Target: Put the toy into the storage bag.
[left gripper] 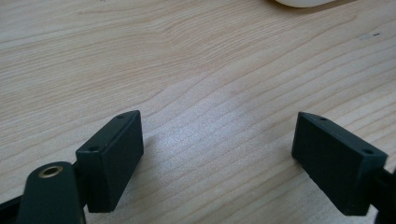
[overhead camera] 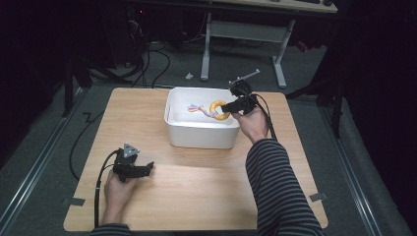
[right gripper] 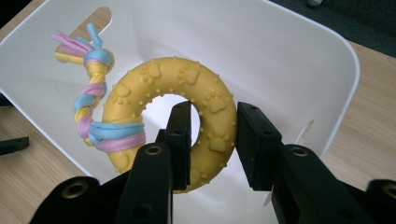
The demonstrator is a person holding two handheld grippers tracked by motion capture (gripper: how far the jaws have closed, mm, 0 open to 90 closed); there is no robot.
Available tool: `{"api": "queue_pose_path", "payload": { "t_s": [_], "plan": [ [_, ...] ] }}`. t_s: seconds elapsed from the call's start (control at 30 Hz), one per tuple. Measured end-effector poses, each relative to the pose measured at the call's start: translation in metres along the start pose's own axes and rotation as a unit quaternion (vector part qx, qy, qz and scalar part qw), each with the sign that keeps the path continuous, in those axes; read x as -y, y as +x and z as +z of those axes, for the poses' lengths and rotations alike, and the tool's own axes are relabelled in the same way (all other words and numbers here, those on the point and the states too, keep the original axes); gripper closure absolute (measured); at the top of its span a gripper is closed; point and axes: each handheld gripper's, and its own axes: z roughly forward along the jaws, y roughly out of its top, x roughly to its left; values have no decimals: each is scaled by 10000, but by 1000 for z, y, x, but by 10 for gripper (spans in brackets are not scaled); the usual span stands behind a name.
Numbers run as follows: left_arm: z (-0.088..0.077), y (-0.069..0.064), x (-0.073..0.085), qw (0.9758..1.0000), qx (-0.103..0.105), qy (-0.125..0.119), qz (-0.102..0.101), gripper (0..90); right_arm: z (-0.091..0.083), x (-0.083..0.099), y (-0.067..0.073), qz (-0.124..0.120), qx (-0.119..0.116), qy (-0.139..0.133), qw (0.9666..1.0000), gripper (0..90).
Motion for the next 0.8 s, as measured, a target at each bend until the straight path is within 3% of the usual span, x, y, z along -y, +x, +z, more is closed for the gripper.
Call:
{"api": "queue_pose_path", "payload": {
  "t_s": [0.8],
  "plan": [
    [0, 0, 0, 10000, 2, 1, -1, 168, 20, 9, 15, -229, -83, 293, 9993, 677]
  ]
}}
